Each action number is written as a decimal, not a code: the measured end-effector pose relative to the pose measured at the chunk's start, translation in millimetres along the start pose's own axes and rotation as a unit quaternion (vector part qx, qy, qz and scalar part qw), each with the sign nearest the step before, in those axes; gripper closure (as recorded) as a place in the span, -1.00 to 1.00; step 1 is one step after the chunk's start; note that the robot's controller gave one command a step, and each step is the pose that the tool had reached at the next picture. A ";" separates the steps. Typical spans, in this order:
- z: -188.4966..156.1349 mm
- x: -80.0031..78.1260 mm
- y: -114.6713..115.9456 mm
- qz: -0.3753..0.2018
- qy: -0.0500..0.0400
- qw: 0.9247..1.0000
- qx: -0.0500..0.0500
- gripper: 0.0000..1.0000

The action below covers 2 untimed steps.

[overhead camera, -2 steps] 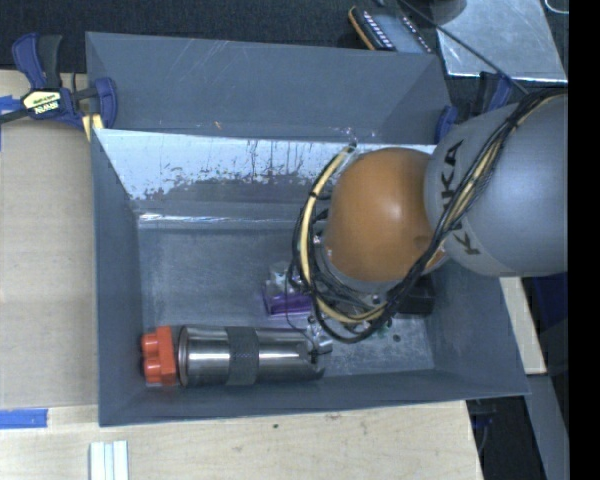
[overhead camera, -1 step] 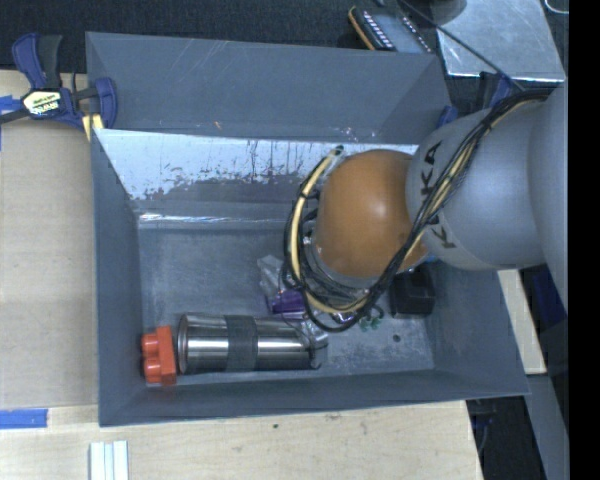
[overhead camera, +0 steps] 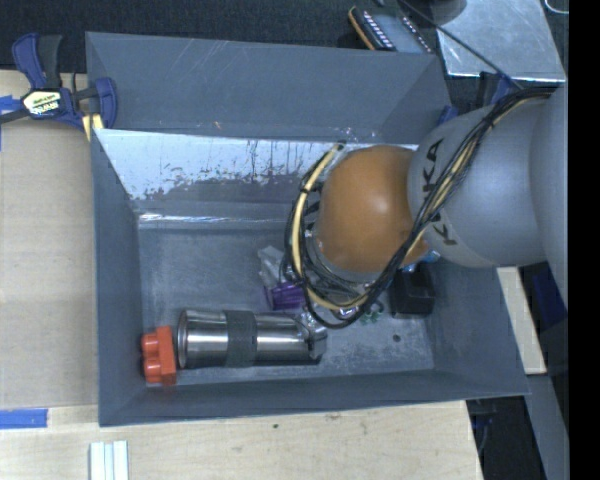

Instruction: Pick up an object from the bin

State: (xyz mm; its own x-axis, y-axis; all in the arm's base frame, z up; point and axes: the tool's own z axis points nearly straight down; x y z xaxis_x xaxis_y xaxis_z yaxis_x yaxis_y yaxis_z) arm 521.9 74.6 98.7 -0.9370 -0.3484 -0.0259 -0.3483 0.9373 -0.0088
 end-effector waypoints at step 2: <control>0.1 0.0 -0.2 0.001 0.000 1.000 0.000 -1.00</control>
Offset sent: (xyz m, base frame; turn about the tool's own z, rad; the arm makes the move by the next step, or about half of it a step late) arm -0.0021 -0.0279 -0.0287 -0.2744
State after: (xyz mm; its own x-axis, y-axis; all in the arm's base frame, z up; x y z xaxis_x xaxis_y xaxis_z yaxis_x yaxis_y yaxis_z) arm 522.0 74.5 98.6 -0.9374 -0.3474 -0.0259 -0.3473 0.9377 -0.0087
